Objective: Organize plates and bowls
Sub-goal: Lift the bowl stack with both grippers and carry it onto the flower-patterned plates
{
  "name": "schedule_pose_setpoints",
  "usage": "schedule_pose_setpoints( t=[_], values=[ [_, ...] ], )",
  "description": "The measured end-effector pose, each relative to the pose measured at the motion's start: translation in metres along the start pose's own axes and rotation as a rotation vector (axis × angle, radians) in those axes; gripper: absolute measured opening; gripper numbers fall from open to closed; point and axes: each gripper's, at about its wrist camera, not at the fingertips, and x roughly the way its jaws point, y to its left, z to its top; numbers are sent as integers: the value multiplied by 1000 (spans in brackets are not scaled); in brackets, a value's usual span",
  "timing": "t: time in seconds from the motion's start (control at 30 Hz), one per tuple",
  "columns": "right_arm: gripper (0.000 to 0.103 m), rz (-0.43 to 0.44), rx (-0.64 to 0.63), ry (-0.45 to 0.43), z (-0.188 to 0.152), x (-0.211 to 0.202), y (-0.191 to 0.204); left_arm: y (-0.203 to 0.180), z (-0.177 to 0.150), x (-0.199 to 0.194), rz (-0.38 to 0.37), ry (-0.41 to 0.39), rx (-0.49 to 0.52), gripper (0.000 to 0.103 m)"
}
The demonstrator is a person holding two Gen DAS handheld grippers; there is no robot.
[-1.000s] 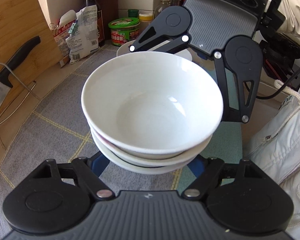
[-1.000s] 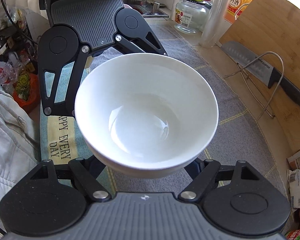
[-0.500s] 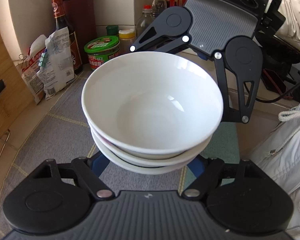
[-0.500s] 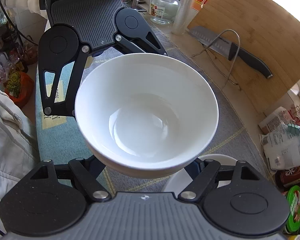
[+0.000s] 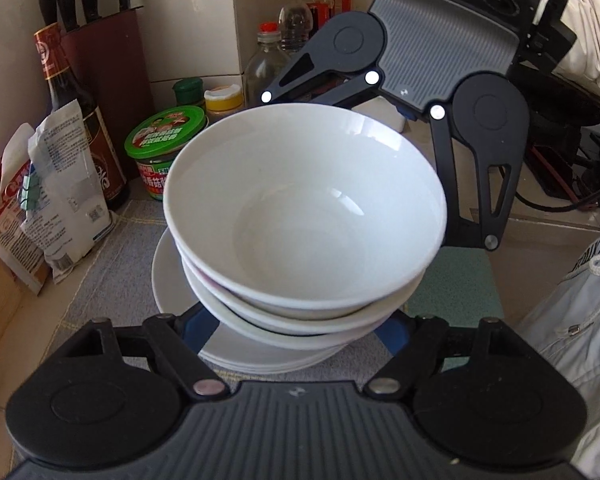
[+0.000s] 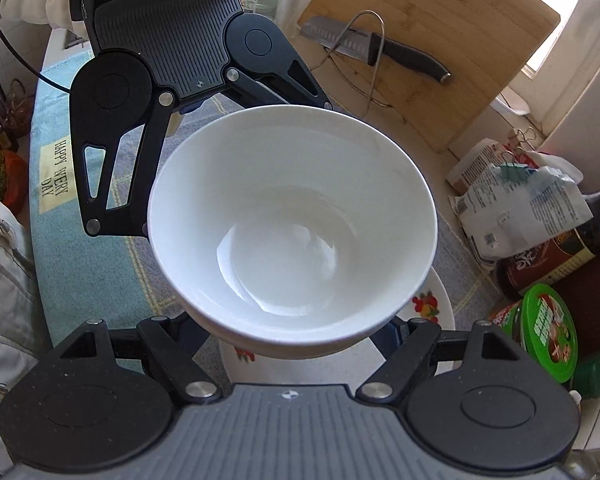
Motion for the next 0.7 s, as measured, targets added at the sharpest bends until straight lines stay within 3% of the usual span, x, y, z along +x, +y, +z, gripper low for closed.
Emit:
schedule_pose_setpoints(
  t=[0.3, 0.7],
  values=[
    [84, -22, 39, 41, -19, 13, -27, 13, 14, 34, -18, 12, 9, 82],
    [84, -14, 72, 48, -28, 23, -43, 26, 14, 50, -28, 31, -16, 82]
  ],
)
